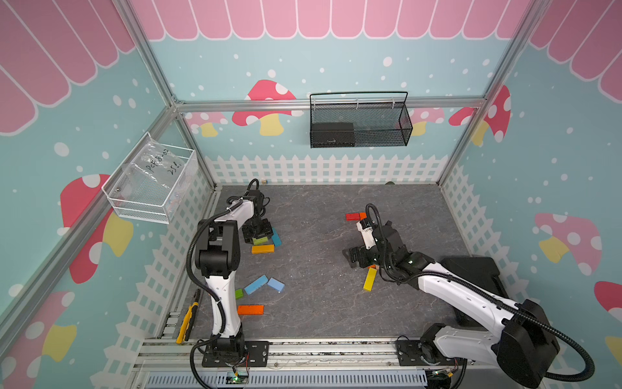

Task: Assemble a giraffe with building blocks
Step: Pick up the building block from the center of the board.

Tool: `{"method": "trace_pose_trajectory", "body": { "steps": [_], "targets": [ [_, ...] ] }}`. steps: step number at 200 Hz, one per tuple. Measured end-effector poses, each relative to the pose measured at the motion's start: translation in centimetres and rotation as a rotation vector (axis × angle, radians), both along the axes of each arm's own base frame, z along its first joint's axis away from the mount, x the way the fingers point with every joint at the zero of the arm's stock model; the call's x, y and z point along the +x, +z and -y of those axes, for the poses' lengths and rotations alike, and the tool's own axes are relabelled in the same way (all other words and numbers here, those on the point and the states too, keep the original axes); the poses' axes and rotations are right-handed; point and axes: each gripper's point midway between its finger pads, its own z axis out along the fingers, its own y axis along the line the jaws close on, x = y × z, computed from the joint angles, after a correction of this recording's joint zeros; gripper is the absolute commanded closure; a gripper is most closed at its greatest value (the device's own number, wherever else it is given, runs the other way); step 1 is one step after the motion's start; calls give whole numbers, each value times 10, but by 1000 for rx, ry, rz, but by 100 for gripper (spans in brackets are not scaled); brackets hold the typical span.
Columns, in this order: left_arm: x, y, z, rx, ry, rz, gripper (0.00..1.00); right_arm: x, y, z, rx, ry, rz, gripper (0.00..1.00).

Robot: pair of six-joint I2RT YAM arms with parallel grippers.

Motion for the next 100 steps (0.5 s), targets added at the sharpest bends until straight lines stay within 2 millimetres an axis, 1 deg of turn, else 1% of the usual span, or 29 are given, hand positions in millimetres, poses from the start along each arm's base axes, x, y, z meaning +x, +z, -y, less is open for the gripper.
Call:
{"method": "trace_pose_trajectory", "body": {
  "steps": [14,30,44,58,65,77,90,100],
  "targets": [
    [0,0,0,1,-9,1,48,0,0,0,0,0,0,0],
    [0,1,0,2,-17,3,54,0,0,0,0,0,0,0],
    [-4,4,0,3,-18,3,55,0,0,0,-1,-1,-1,0],
    [-9,15,0,11,-24,9,55,0,0,0,-1,-1,-1,0],
    [-11,25,0,17,-28,24,55,0,0,0,0,-1,-1,1],
    [-11,49,2,29,-37,69,55,0,1,0,0,-1,-1,0],
    [-12,81,8,42,-57,128,56,1,3,0,2,-1,2,0],
    [-9,107,17,50,-80,182,56,1,5,-1,4,-1,5,0]
  ]
}}
